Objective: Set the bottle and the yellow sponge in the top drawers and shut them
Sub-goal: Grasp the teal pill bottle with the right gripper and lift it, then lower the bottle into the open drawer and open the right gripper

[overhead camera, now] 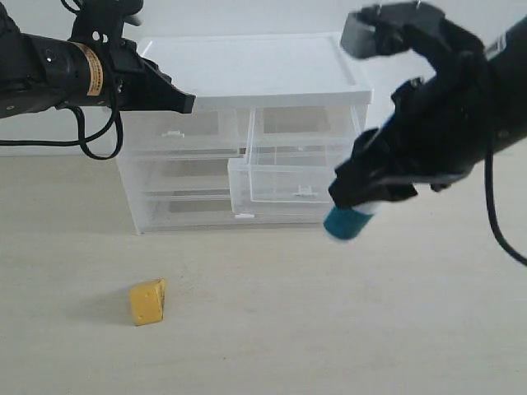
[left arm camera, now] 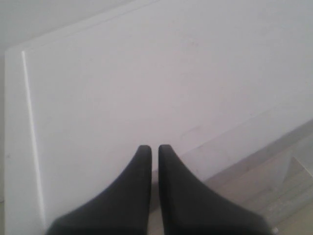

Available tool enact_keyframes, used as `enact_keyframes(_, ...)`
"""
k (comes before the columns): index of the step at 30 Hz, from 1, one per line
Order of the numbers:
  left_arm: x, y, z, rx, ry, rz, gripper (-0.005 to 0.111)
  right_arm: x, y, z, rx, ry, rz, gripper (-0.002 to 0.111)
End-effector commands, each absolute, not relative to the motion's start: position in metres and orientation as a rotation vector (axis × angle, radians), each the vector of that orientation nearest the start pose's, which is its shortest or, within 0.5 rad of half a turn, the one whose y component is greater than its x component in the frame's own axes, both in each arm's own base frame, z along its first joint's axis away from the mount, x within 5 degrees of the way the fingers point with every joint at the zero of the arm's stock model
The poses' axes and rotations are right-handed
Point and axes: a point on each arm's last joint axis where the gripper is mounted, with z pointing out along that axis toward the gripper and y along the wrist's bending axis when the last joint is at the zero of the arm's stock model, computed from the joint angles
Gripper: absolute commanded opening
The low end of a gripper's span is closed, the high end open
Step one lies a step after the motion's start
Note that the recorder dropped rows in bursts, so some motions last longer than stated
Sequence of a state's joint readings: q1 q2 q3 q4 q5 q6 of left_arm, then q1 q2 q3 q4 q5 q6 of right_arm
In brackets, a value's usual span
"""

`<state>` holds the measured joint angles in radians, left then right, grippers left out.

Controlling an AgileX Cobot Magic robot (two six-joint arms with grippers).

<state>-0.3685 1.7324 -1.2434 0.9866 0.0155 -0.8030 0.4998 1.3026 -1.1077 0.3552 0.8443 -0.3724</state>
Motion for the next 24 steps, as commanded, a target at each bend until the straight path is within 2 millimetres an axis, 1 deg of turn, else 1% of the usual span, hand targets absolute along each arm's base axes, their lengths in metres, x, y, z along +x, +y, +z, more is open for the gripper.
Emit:
enact_keyframes(1, 0.380, -0.147, 0.283, 0.525, 1.908, -0.116, 0.004, 0.250, 0.151, 0.351, -0.709, 2.320, 0.640, 0.000)
enact_keyframes(3, 0.380, -0.147, 0.283, 0.525, 1.908, -0.116, 0.004, 0.262, 0.153, 0.357, -0.658, 2.309, 0.689, 0.000)
enact_keyframes(6, 0.380, -0.147, 0.283, 0.525, 1.908, -0.116, 0.004, 0.284, 0.154, 0.359, -0.563, 2.317, 0.737, 0.000)
enact_keyframes(10, 0.380, -0.147, 0.283, 0.525, 1.908, -0.116, 0.004, 0.313, 0.161, 0.349, -0.455, 2.331, 0.812, 0.000)
enact_keyframes(14, 0.380, -0.147, 0.283, 0.524, 1.909, -0.114, 0.004, 0.339, 0.168, 0.340, -0.367, 2.300, 0.814, 0.000)
enact_keyframes(20, 0.380, -0.147, 0.283, 0.524, 1.909, -0.114, 0.004, 0.361, 0.175, 0.320, -0.316, 2.313, 0.808, 0.000)
enact_keyframes(23, 0.380, -0.147, 0.283, 0.524, 1.909, -0.114, 0.004, 0.367, 0.176, 0.310, -0.307, 2.327, 0.801, 0.001)
enact_keyframes(24, 0.380, -0.147, 0.283, 0.524, 1.909, -0.114, 0.004, 0.368, 0.177, 0.308, -0.308, 2.333, 0.798, 0.003)
